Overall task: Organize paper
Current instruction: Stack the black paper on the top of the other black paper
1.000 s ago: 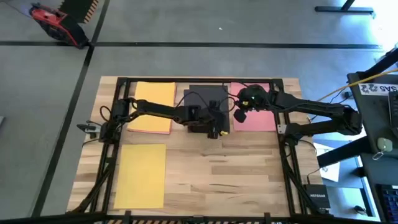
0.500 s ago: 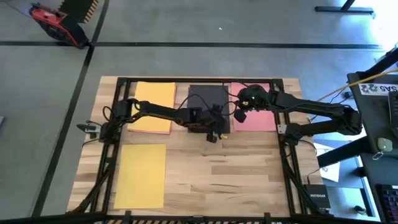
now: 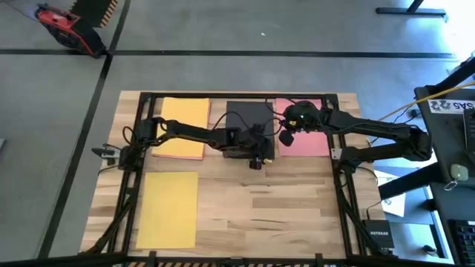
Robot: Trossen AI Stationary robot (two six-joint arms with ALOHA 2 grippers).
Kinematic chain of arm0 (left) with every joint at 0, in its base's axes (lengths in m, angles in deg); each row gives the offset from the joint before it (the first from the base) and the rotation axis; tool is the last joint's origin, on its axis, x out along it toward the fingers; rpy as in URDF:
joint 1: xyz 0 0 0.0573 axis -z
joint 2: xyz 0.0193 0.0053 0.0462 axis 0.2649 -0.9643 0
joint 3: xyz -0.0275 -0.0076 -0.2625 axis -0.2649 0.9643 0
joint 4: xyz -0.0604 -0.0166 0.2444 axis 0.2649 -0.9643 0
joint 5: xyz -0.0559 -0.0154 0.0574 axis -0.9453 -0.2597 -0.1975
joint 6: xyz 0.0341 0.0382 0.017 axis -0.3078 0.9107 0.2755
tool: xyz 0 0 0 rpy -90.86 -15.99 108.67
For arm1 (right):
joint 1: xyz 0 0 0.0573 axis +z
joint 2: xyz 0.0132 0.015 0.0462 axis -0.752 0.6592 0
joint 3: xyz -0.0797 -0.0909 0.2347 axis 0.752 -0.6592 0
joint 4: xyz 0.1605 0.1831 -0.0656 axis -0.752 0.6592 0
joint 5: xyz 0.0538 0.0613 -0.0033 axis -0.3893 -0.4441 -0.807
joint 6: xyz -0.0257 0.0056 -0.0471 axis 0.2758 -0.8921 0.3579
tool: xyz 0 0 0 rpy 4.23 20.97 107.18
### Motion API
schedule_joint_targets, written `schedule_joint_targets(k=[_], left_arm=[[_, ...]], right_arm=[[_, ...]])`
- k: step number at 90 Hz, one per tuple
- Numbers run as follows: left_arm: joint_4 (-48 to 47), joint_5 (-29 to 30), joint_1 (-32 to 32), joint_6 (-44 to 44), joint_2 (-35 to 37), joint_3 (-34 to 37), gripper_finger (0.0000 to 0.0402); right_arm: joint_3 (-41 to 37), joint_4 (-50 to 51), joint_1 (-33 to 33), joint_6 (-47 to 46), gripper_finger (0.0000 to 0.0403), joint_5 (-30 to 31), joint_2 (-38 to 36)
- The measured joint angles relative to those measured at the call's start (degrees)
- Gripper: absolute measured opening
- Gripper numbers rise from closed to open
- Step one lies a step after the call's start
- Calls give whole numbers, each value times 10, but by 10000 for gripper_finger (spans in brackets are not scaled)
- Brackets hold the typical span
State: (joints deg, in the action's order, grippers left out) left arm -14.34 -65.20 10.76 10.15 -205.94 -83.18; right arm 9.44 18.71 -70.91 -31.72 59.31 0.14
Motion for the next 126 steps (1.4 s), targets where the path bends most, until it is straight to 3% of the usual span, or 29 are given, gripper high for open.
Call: schedule_joint_targets(k=[45,57,68,82,102,126], left_arm=[[-6,23,-17,-78,0,0,108],[-33,63,-20,-117,11,0,66],[-77,48,-19,-157,36,0,10],[-122,18,-14,-198,59,0,1],[-135,9,0,-240,95,22,0],[-12,-3,5,-293,185,139,0]], right_arm=[[0,0,0,0,0,0,0],[0,8,0,-2,0,-2,0],[0,10,0,-3,0,-2,0],[0,8,0,-1,0,-4,0],[0,-1,1,16,0,-62,-29],[0,-51,1,18,0,-110,-69]])
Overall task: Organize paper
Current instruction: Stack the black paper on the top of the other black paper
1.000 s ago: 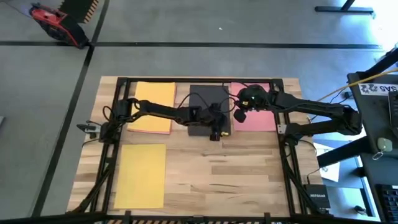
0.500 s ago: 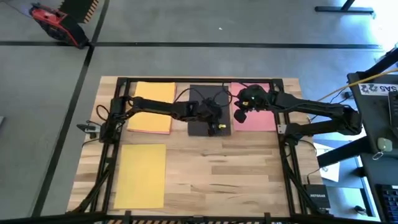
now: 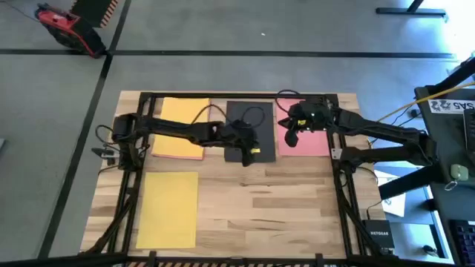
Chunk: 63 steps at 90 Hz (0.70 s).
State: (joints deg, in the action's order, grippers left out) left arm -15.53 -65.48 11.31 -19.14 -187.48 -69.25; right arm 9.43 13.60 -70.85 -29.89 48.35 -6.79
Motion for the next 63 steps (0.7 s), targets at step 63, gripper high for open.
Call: schedule_joint_targets(k=[63], left_arm=[[125,-7,-4,-122,345,356,0]], right_arm=[[0,-22,142,-53,0,11,11]])
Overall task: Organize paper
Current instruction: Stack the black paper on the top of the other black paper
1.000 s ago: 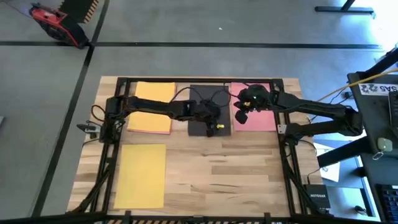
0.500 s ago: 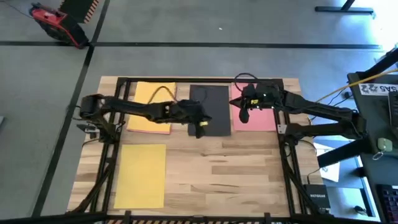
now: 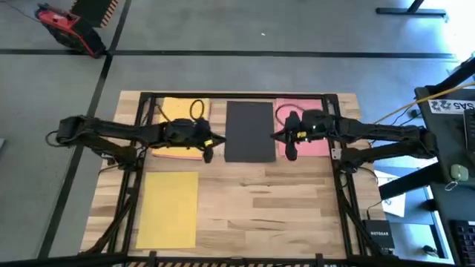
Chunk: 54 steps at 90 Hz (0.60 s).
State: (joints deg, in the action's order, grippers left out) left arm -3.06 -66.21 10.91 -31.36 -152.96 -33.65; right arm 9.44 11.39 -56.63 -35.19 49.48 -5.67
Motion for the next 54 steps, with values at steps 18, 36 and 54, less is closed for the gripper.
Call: schedule_joint_targets(k=[18,36,54], left_arm=[[-8,0,0,-21,28,47,0],[31,0,0,-42,62,88,0],[84,0,0,-63,111,138,0]], right_arm=[[0,50,69,-49,0,48,43],[0,49,114,-75,0,71,121],[0,14,116,-99,0,55,201]])
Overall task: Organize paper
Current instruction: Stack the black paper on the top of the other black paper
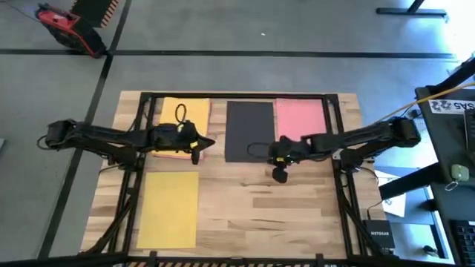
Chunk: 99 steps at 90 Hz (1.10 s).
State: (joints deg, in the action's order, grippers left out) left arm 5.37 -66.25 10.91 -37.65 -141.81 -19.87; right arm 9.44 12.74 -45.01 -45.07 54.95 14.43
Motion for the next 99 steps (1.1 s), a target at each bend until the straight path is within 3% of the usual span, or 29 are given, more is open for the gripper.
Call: schedule_joint_targets(k=[53,99], left_arm=[[-22,2,0,-8,33,29,0],[-41,8,1,-9,33,29,0]], right_arm=[[95,-19,-1,57,0,-8,191],[112,-39,-35,57,0,6,267]])
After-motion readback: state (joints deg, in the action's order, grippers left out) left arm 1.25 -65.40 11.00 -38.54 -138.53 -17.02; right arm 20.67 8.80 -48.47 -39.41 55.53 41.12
